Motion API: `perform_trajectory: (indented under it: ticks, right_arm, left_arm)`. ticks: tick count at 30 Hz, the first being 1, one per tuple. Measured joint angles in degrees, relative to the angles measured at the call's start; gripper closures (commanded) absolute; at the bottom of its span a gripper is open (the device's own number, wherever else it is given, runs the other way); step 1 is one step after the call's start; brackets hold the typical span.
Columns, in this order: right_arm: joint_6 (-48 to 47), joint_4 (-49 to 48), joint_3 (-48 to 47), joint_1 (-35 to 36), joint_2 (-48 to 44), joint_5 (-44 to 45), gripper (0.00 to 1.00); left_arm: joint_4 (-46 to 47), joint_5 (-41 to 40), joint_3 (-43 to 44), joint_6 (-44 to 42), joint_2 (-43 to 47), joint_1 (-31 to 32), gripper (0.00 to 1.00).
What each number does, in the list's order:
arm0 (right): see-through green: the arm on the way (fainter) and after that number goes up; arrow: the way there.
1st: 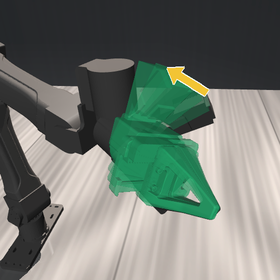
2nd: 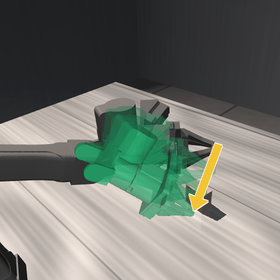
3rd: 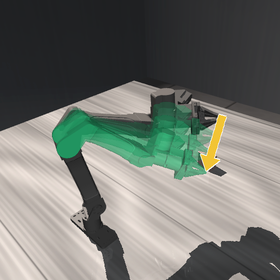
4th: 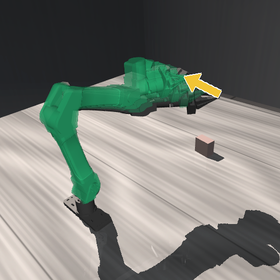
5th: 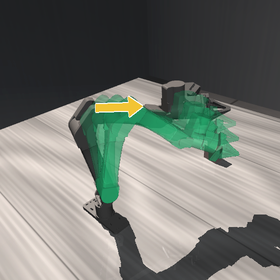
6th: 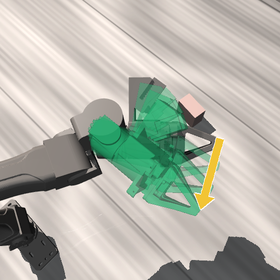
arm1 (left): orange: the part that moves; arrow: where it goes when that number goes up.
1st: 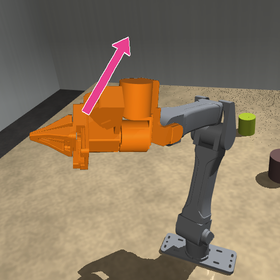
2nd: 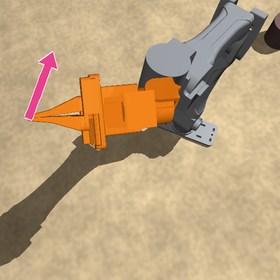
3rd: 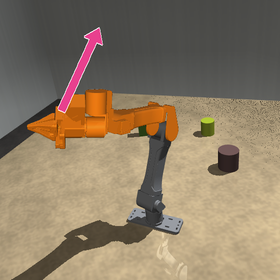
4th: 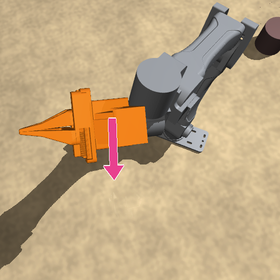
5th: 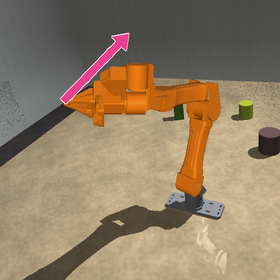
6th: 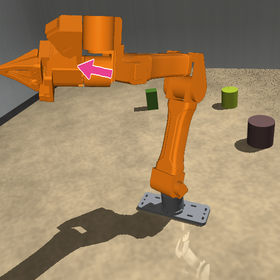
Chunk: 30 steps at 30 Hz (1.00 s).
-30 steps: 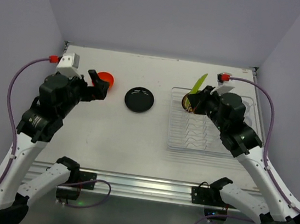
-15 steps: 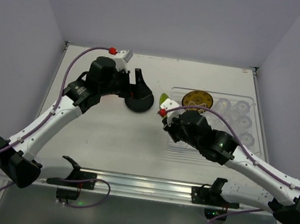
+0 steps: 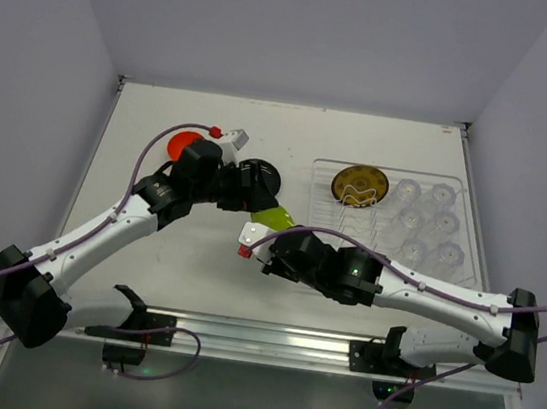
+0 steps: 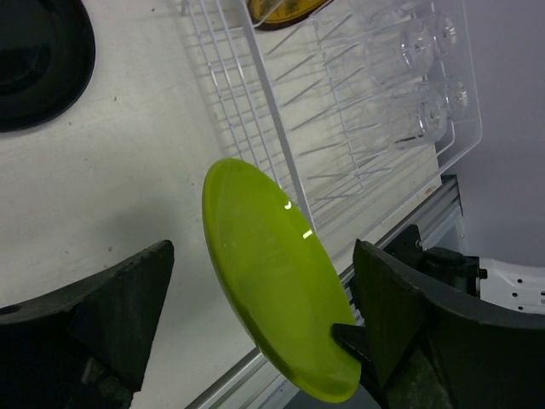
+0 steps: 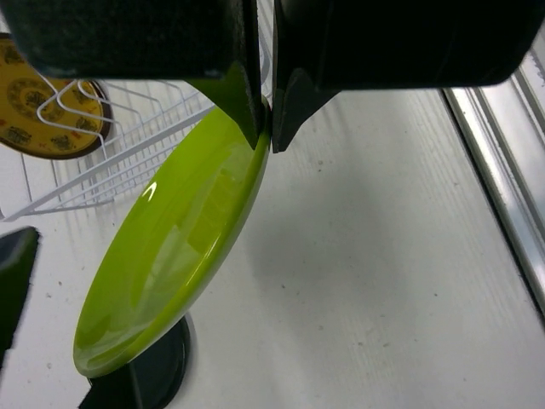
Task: Unload the mixed dishes from the dish rack
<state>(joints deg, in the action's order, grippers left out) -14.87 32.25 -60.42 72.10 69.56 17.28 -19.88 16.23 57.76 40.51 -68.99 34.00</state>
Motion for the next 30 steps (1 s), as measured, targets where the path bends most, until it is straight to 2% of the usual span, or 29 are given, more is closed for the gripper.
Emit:
perform_trajectory:
  ticks: [2,3,5,6,7,16,17,18,19,21,22,23,24,25,26,30]
  right_arm:
    - [-0.5,-0.1,-0.8,0.9,2.4,2.5,1.0]
    - [-0.7,-0.1,-1.1,1.2,3.3,3.5,1.0]
    - [-1.1,-0.2,-1.3,1.8,4.0,5.9,1.0]
    - [-1.2,-0.4,-1.4,2.1,4.1,6.8,1.0]
    - [-1.3,-0.7,-1.4,2.3,4.2,7.7,1.0]
    - [-4.9,-6.4,-1.6,4.6,6.3,15.2,1.0]
    - [-5.6,-7.3,-1.6,4.7,7.0,16.3,1.0]
    - [-6.1,-8.0,-1.6,4.8,7.5,16.9,1.0]
    - [-6.7,-8.5,-1.6,4.8,8.0,17.7,1.0]
    - [-8.7,-10.5,-1.4,5.4,8.9,19.1,1.0]
    - [-9.5,-11.3,-1.1,5.7,9.2,19.8,0.95]
    - [-10.1,-12.3,-0.5,5.9,9.4,20.5,0.73]
    - [-10.1,-13.8,0.3,5.9,9.6,21.2,0.46]
    - [-10.0,-15.5,0.9,5.9,9.7,22.3,0.33]
    - [-9.8,-17.1,1.4,5.7,9.7,23.5,0.01]
    - [-8.0,-23.0,3.7,5.2,8.5,26.1,0.01]
  left_arm:
    - [0.0,-1.2,-2.6,0.9,1.2,0.2,0.26]
    - [-0.4,-1.8,-3.5,1.2,1.9,0.2,0.38]
    - [-0.9,-3.1,-4.3,1.8,3.2,0.2,0.44]
    - [-0.9,-3.7,-4.3,2.1,3.9,0.2,0.56]
    - [-0.7,-4.2,-4.3,2.4,4.5,0.2,0.63]
    - [0.3,-5.1,-4.3,3.5,6.0,0.2,0.68]
    - [0.5,-5.1,-4.3,3.6,5.9,0.2,0.72]
    - [0.9,-5.2,-4.4,3.8,5.7,0.1,0.89]
    - [1.4,-5.5,-4.6,4.1,5.6,0.1,1.0]
    - [2.7,-6.6,-4.9,5.7,5.2,-0.1,1.0]
    - [2.8,-6.7,-5.1,6.3,5.0,-0.3,1.0]
    - [3.0,-7.1,-5.6,6.9,5.0,-0.4,1.0]
    - [3.4,-7.5,-6.0,7.2,5.2,-0.4,1.0]
    - [3.9,-8.0,-6.7,7.1,5.8,-0.3,1.0]
    - [3.8,-8.6,-7.5,7.1,6.6,-0.2,1.0]
    - [2.6,-14.2,-8.8,8.4,10.1,0.1,1.0]
